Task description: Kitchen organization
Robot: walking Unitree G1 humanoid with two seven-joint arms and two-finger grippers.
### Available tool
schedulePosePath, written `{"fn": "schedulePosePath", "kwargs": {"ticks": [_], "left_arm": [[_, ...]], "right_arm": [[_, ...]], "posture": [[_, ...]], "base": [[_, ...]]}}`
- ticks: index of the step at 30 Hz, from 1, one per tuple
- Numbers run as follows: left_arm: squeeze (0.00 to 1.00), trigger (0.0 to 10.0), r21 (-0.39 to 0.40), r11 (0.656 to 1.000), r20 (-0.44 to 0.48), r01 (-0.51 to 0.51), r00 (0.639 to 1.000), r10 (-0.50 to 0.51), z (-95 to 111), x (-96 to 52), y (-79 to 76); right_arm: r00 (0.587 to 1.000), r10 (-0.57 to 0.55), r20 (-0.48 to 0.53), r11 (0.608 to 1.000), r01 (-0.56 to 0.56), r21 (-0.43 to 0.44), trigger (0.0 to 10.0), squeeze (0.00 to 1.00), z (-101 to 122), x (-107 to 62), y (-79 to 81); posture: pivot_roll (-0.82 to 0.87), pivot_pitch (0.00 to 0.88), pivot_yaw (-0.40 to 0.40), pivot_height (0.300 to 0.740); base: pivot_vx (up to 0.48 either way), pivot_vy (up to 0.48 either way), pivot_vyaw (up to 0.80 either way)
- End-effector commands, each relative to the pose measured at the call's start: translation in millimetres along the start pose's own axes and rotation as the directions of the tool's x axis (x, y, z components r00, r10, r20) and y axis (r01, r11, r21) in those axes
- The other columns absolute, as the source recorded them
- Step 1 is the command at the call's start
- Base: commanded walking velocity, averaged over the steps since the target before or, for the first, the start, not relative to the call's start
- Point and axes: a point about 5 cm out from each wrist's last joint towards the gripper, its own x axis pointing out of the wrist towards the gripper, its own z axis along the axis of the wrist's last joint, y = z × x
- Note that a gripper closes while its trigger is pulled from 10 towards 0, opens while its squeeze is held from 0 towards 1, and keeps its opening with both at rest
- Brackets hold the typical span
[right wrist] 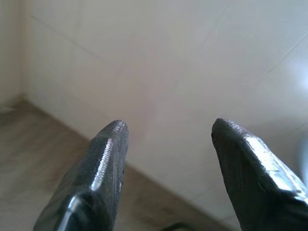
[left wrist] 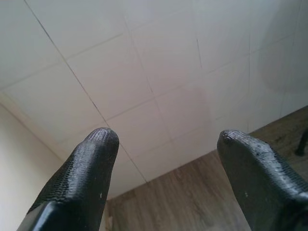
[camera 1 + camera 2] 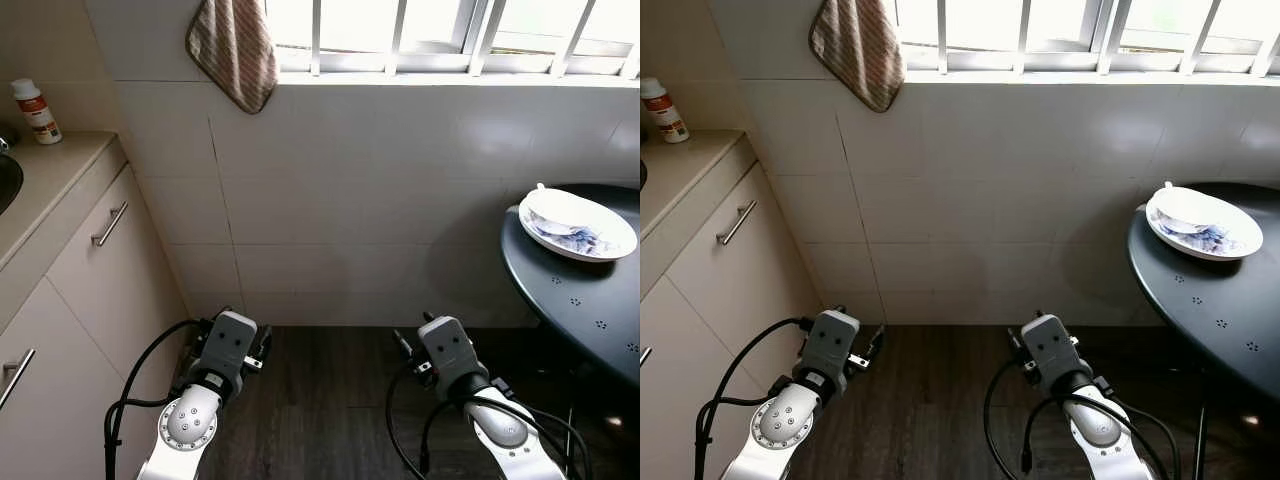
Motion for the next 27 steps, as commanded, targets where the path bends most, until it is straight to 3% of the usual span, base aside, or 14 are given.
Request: {"fn": "schedulePosePath", "kwargs": {"ticks": [1, 2, 4, 11, 20, 27], "left_arm": [[0.0, 10.0, 0.023, 1.0, 0.038, -0.005, 0.999, 0.004, 7.0, 0.0, 0.9], [0.0, 10.0, -0.035, 0.999, 0.113, -0.036, 0.993, 0.039, 15.3, -1.6, 4.7], [0.0, 10.0, -0.038, 0.998, 0.119, -0.044, 0.992, 0.048, 16.5, -1.5, 5.2], [0.0, 10.0, -0.05, 0.998, 0.147, -0.028, 0.989, 0.035, 21.3, 2.9, 2.1], [0.0, 10.0, -0.095, 0.995, 0.143, -0.005, 0.989, 0.018, 19.4, 4.1, 0.5], [0.0, 10.0, -0.087, 0.996, 0.151, 0.011, 0.989, 0.002, 19.8, 5.2, -2.3]], "right_arm": [[0.995, -0.055, 0.081, 0.995, 0.061, -0.073, 10.0, 0.0, 16.5, 3.8, -8.5], [0.982, -0.118, 0.145, 0.993, 0.118, 0.008, 10.0, 0.0, 23.4, 7.5, -17.0], [0.983, -0.116, 0.143, 0.993, 0.114, 0.016, 10.0, 0.0, 23.4, 8.6, -17.5], [0.992, -0.087, 0.093, 0.995, 0.091, -0.037, 10.0, 0.0, 17.1, 15.3, -8.6], [0.991, -0.071, 0.109, 0.997, 0.074, -0.025, 10.0, 0.0, 17.4, 17.3, -4.9], [0.993, -0.079, 0.082, 0.997, 0.078, 0.016, 10.0, 0.0, 12.3, 18.8, -5.5]], "posture": [[0.02, 0.0, -0.024, 0.74], [0.02, 0.0, -0.023, 0.74], [0.02, 0.0, -0.025, 0.74], [0.03, 0.0, -0.029, 0.74], [0.02, 0.0, -0.027, 0.74], [0.02, 0.0, -0.029, 0.74]], "base": [[0.0, 0.0, 0.0], [0.0, 0.0, 0.0], [0.0, 0.0, 0.0], [0.0, 0.0, 0.0], [0.0, 0.0, 0.0], [0.297, 0.0, 0.0]]}}
